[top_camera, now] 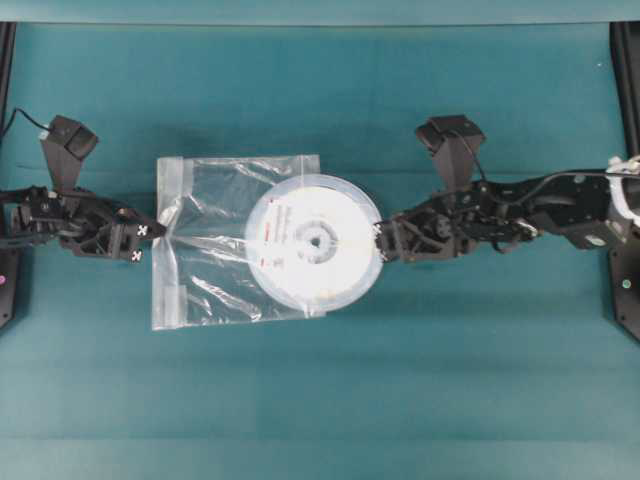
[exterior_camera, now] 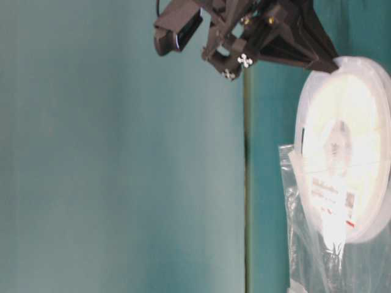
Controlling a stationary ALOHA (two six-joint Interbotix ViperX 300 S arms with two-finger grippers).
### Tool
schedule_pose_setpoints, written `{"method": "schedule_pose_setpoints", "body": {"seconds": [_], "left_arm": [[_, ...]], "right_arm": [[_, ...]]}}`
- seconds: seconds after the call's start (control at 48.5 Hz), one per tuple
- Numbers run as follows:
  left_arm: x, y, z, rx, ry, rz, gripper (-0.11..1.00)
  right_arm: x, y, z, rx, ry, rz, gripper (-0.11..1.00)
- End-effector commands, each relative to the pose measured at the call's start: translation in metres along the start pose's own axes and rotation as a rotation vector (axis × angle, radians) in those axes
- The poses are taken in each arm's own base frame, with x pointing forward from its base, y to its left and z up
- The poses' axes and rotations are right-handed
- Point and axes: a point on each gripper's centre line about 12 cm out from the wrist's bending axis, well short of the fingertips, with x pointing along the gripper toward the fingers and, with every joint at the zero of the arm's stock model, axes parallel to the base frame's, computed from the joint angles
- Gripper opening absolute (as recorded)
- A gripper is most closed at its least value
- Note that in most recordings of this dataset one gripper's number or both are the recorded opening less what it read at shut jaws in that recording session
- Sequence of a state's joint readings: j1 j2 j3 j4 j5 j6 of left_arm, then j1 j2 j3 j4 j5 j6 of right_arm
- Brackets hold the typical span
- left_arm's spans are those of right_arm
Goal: Take out the reel from the clear zip bag.
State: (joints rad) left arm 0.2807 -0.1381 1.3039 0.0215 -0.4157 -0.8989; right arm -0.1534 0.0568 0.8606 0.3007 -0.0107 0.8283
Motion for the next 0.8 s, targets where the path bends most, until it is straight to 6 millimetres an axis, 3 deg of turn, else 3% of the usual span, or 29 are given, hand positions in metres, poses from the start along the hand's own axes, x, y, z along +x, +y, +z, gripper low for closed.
{"method": "schedule_pose_setpoints", "body": {"seconds": [0.0,0.783], "left_arm": [[0.001,-0.003,0.003,0.005,-0.008,-0.011,0.0],[0.001,-0.005,0.004,0.009,-0.01,-0.016,0.0]], "right_arm": [[-0.008,0.001,0.001,0.014,-0.009,0.018,0.07],[-0.042,-0.043,-0.011,0.066,-0.016,-0.013,0.05]]}}
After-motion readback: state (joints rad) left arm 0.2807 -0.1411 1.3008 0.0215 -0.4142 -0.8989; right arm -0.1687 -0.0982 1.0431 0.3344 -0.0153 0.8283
